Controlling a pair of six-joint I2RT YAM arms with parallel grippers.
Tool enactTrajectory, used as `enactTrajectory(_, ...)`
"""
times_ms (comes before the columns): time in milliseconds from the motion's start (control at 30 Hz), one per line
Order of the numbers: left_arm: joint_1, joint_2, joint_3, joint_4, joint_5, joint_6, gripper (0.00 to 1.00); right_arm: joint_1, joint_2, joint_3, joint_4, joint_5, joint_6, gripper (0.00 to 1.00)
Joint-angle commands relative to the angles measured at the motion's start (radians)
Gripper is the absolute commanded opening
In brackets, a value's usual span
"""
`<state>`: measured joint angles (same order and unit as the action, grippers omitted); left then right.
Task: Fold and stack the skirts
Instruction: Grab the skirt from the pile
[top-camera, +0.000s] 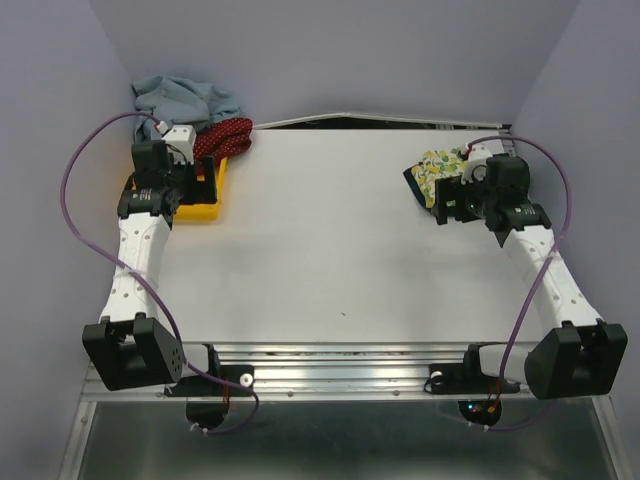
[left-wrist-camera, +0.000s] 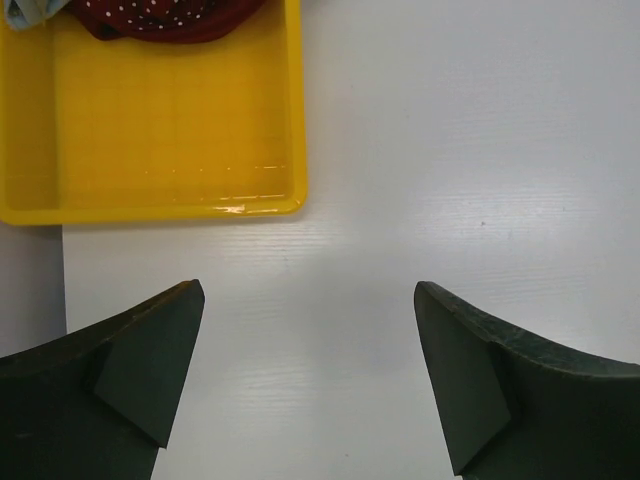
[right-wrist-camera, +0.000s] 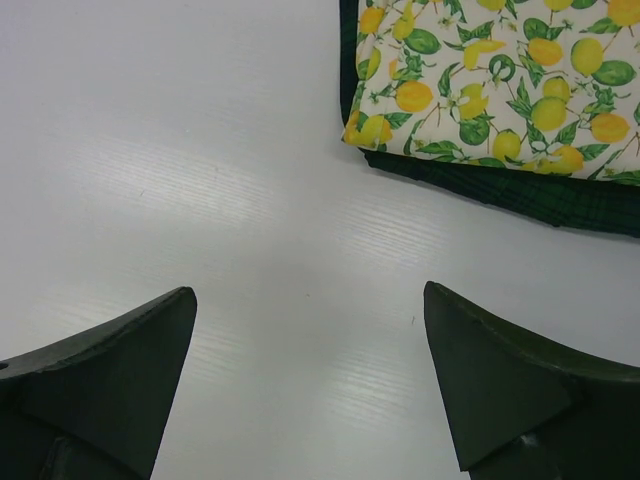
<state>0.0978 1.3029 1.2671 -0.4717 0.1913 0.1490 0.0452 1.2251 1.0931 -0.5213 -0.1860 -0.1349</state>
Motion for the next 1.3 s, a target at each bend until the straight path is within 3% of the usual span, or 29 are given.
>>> enactTrajectory(0,0.000,-0.016,0.029,0.071,-0.027,0.018,0.99,-0.008,0.010,0.076,0.003,-0.018,-0.005,1.00)
enactTrajectory(100,0.000,0.042,0.104,0.065,-0.088,0.006,0.99,-0.008,0.019,0.082,0.001,-0.027,-0.002,1.00)
enactTrajectory(333,0.000,0.384,0.576,-0.004,-0.217,-0.026,0.98,-0.008,0.074,0.116,-0.020,-0.064,0.000,1.00)
enactTrajectory(633,0.014,0.772,1.066,0.077,-0.276,-0.210,0.98,-0.008,0.137,0.126,-0.020,-0.087,0.006,1.00)
enactTrajectory(900,0.028,0.877,0.953,0.402,-0.311,-0.264,0.99,-0.008,0.203,0.149,-0.022,-0.084,0.018,1.00)
enactTrajectory(1267,0.039,1.168,1.100,0.508,-0.389,-0.259,0.99,-0.008,0.267,0.156,-0.020,-0.043,0.015,1.00)
